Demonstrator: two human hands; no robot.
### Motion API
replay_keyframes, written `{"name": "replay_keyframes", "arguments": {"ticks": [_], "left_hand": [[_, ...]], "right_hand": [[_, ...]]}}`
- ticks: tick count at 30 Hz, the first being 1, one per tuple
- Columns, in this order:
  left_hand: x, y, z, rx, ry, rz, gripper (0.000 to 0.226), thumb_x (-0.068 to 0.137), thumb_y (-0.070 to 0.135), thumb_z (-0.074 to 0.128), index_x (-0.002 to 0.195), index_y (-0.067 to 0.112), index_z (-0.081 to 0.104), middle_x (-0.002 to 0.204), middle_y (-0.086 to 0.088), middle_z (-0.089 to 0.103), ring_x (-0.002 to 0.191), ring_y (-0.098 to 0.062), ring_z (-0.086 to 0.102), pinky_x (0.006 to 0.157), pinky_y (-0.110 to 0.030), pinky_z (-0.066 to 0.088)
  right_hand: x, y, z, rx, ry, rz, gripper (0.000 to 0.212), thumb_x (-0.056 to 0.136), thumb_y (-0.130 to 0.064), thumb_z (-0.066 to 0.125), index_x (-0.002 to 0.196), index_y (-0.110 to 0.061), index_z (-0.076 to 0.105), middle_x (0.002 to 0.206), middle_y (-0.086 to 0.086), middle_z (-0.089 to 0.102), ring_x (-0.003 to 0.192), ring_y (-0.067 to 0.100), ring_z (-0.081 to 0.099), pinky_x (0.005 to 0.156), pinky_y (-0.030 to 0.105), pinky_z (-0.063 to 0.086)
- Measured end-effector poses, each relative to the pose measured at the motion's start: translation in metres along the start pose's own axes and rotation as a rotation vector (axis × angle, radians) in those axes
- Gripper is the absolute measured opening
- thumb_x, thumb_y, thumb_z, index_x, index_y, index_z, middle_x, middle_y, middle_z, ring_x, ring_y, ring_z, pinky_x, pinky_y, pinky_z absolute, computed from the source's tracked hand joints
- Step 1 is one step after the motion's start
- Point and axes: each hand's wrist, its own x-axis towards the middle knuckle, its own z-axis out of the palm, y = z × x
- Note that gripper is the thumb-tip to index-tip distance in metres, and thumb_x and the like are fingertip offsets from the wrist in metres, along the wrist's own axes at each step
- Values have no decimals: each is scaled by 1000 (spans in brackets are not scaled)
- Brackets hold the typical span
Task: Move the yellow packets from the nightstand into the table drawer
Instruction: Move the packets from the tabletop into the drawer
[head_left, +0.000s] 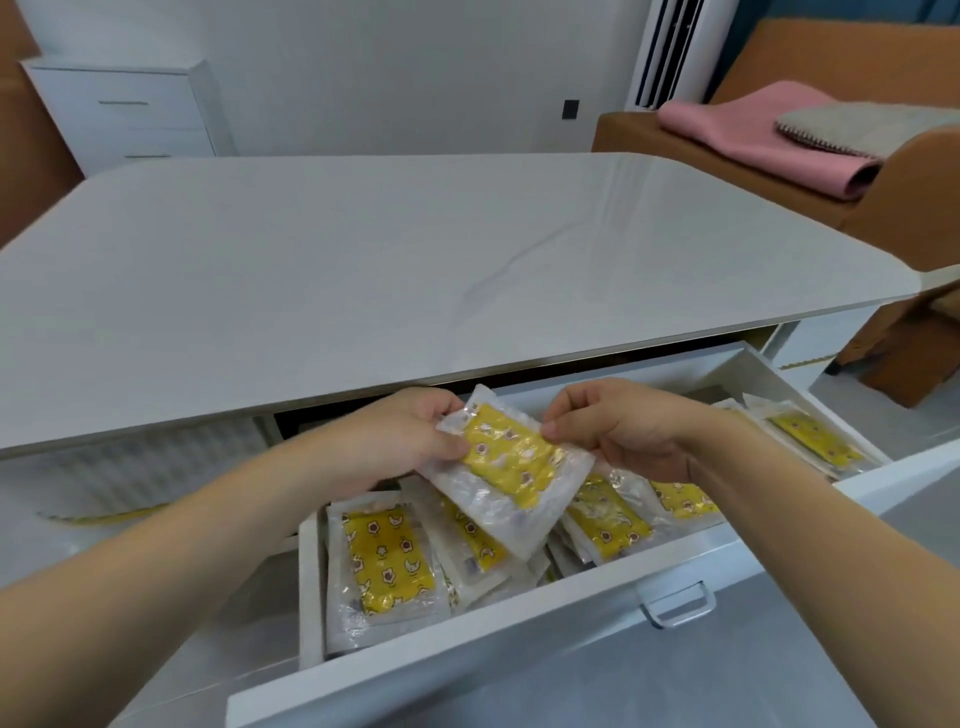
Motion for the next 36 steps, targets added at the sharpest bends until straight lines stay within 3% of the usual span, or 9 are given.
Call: {"name": "replay_keyframes", "arguments": {"ticks": [4,7,11,15,19,22,26,31,36], "left_hand": [[-17,-1,-29,565,-237,-133,19,88,8,64,105,16,63,102,-8,71,82,-15,64,74,-29,49],[-24,3,-23,953,-320,-232,22,86,15,61,108,19,60,99,-1,64,77,-14,57,66,-29,46],[-27,13,-8,1218,-164,-152,23,86,19,53,108,18,59,102,-3,61,85,-19,59,59,-27,44],[-33,31,5,1145,-66,-31,56,83,64,53,122,23,51,118,2,50,110,-18,44,89,-36,48],[-40,47,39,1098,-160,-26,127,57,94,51,155,26,8,160,8,10,147,-19,4,119,-52,15],[-36,47,66,1155,-199,-16,145,48,95,55,153,26,-16,161,7,-21,146,-19,-28,112,-68,-11],[-27,47,80,1246,-167,-13,147,51,93,58,150,24,-28,155,1,-39,133,-25,-48,103,-73,-18],[-17,50,71,1299,-113,-36,149,47,96,55,147,28,-32,149,-1,-47,128,-25,-53,102,-72,-22],[-4,54,50,1372,18,-34,151,46,97,53,146,24,-33,149,-4,-47,132,-27,-49,106,-69,-20]], "right_hand": [[-2,0,10,-378,148,-173,6,95,-11,59,95,-6,62,92,14,71,81,27,69,81,42,58],[-4,8,19,-824,240,-334,10,95,-28,59,101,-21,63,95,-6,66,89,11,63,79,28,52],[-13,17,20,-1187,97,-401,32,99,-44,47,124,-27,55,121,-15,56,110,0,51,83,14,39],[-33,20,7,-1388,-17,-512,61,94,-64,33,135,-23,48,134,-8,51,121,6,46,100,22,37],[-54,27,-21,-1504,-103,-535,77,87,-70,42,140,-15,44,137,0,49,123,14,46,103,24,33],[-64,34,-42,-1587,-91,-556,92,79,-76,52,145,-12,40,144,4,47,129,17,44,107,29,34],[-64,38,-61,-1624,-1,-563,117,68,-86,55,155,-18,18,161,1,21,147,15,22,119,34,22],[-52,35,-66,-1655,75,-507,136,63,-91,51,155,-17,-15,160,3,-28,146,15,-28,120,37,-12],[-28,21,-67,-1691,164,-459,143,58,-96,46,151,-14,-25,154,4,-40,142,19,-37,118,41,-18]]}}
